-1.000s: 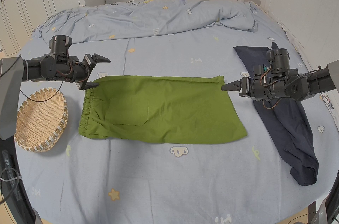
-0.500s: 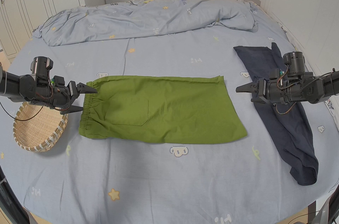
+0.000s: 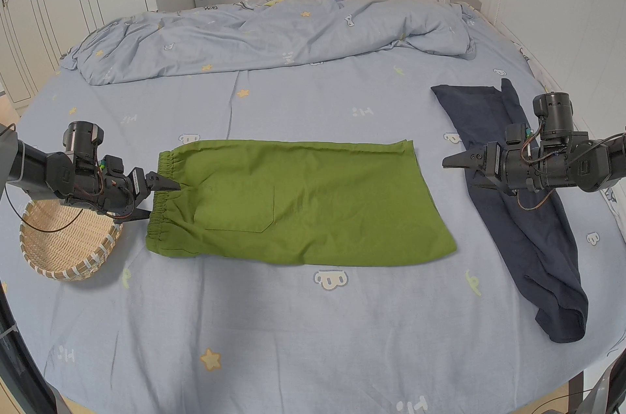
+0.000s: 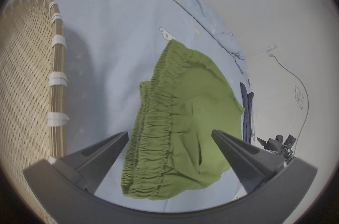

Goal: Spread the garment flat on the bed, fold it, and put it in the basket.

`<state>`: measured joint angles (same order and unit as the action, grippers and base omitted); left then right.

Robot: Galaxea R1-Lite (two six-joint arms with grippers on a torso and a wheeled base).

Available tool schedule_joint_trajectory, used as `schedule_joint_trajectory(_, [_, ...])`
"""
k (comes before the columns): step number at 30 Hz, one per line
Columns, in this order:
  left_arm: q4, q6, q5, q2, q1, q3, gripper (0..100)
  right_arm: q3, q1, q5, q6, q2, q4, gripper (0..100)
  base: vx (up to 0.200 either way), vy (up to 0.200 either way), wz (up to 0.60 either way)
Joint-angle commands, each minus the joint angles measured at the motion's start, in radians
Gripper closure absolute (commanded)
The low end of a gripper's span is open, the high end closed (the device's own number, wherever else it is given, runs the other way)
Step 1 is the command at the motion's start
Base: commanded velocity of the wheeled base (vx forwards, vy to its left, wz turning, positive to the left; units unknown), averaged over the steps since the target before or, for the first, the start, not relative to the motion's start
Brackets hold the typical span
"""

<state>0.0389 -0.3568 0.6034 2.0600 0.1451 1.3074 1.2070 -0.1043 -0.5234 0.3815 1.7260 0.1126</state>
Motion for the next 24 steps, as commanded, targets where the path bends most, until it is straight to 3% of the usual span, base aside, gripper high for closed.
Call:
schedule_joint_trajectory(1, [-0.002, 0.001, -0.014, 0.034, -0.002, 0.003, 0, 0.0, -0.002, 0.0, -0.001, -0.002, 0.001, 0, 0.0, 0.0, 0.0])
schedule_joint_trajectory(23, [-0.051, -0.039, 0.016, 0.111, -0.039, 0.039, 0, 0.0, -0.002, 0.0, 0.0, 0.006, 0.001, 0, 0.0, 0.0, 0.0])
schedule_joint_trajectory(24, [-0.051, -0.04, 0.022, 0.111, -0.039, 0.041, 100, 0.0, -0.002, 0.0, 0.0, 0.007, 0.001, 0, 0.0, 0.0, 0.0])
